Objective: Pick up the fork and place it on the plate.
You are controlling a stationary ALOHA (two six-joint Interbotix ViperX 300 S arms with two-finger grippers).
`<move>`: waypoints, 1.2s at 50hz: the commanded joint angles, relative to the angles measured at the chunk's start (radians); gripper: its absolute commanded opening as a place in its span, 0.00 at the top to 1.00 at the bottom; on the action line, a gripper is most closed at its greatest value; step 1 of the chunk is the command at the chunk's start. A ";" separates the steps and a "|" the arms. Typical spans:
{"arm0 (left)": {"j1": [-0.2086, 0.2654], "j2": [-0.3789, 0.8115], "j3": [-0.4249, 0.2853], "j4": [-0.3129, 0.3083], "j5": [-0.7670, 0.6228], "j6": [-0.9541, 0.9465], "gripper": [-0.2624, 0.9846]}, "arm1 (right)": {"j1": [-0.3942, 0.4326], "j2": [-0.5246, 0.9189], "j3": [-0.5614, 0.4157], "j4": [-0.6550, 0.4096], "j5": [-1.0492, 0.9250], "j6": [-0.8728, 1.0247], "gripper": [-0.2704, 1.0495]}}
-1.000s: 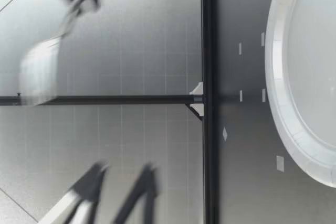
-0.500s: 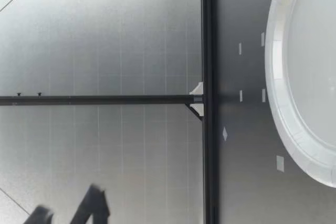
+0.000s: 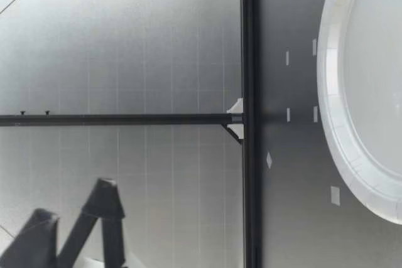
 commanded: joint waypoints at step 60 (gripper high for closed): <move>-0.003 -0.032 0.035 0.006 -0.031 0.250 0.11 | 0.133 -0.092 -0.227 0.213 -0.710 0.074 0.33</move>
